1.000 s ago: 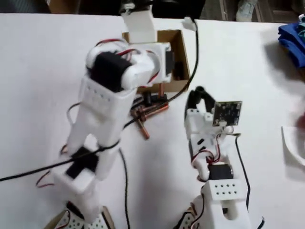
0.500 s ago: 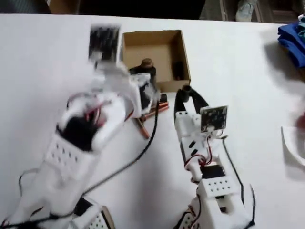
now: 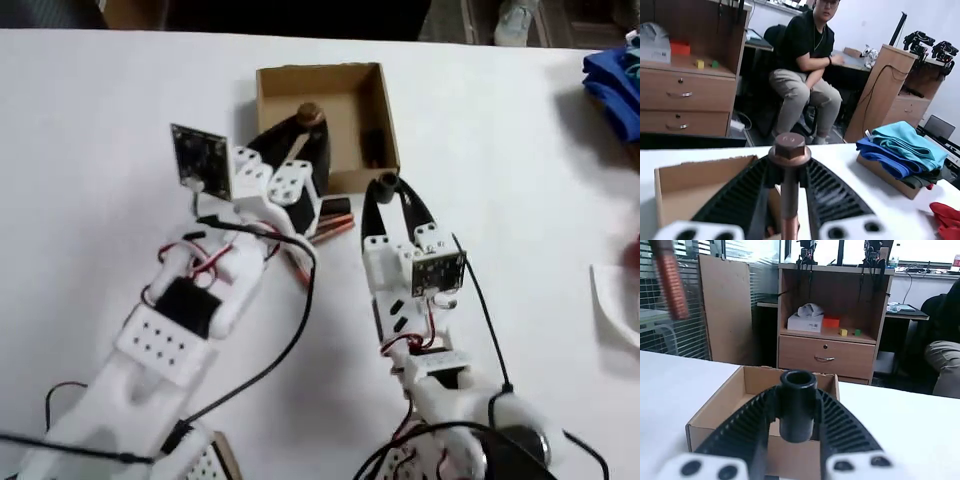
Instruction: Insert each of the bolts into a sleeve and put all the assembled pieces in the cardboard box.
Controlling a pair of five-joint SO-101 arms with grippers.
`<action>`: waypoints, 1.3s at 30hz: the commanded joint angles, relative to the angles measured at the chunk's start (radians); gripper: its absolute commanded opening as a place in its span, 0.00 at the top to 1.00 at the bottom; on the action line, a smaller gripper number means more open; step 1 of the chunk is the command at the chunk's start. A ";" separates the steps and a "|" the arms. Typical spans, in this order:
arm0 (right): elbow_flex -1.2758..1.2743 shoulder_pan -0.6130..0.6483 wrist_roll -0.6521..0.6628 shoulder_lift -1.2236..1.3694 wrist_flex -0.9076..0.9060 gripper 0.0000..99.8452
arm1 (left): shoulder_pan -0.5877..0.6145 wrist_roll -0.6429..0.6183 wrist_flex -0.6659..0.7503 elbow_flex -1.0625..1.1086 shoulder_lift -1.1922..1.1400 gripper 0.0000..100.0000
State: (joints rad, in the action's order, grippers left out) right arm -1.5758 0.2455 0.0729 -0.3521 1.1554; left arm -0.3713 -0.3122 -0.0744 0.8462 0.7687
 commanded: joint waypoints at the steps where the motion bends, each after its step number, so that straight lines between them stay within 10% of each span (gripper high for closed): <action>1: 0.011 0.008 0.005 0.073 0.128 0.98 | -0.021 0.020 0.103 -0.036 -0.051 0.98; 39: 0.097 0.077 0.075 0.266 0.163 0.98 | -0.147 0.115 0.209 -0.191 -0.316 0.98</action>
State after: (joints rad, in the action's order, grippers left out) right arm -1.5129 0.3222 0.1373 -0.0806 1.2889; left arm -0.5094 -0.2064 0.1097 0.7419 0.4542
